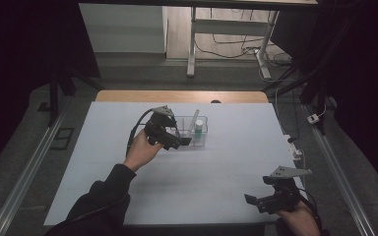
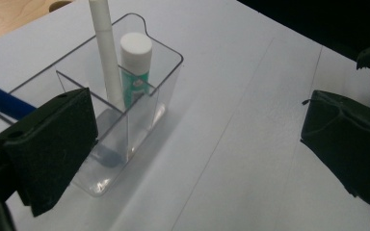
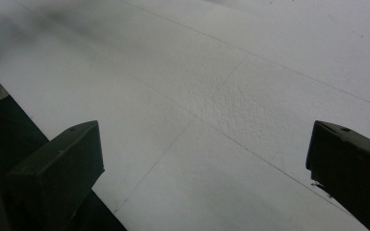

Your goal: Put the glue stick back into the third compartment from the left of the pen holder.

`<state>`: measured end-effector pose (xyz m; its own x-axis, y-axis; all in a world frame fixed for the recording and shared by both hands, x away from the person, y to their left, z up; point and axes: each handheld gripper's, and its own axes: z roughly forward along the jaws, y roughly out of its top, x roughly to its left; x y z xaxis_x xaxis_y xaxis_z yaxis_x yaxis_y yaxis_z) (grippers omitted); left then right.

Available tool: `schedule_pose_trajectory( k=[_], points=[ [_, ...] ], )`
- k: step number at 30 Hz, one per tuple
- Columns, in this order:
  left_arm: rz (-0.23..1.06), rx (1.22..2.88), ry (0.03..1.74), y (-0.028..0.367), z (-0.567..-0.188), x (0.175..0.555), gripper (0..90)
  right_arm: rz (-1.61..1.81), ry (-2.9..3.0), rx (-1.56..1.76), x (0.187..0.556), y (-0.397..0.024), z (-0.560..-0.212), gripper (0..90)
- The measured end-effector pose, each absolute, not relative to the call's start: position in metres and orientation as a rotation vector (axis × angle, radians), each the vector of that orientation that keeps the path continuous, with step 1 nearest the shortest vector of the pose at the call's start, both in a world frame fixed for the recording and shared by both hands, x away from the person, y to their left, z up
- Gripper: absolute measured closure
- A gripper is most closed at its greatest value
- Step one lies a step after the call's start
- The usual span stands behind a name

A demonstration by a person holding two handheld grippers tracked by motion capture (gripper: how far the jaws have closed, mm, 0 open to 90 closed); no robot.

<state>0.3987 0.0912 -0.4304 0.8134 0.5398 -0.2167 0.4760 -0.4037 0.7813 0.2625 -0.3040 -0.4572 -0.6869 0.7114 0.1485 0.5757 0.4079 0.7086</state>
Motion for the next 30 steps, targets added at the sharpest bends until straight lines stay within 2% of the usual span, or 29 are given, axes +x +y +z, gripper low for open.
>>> schedule_pose_trajectory(
  k=[30],
  points=[
    [0.09,2.048,0.782,0.124,-0.445,0.349,0.0,1.158,2.497,1.144,0.263,-0.305,-0.457,0.0]
  ],
)
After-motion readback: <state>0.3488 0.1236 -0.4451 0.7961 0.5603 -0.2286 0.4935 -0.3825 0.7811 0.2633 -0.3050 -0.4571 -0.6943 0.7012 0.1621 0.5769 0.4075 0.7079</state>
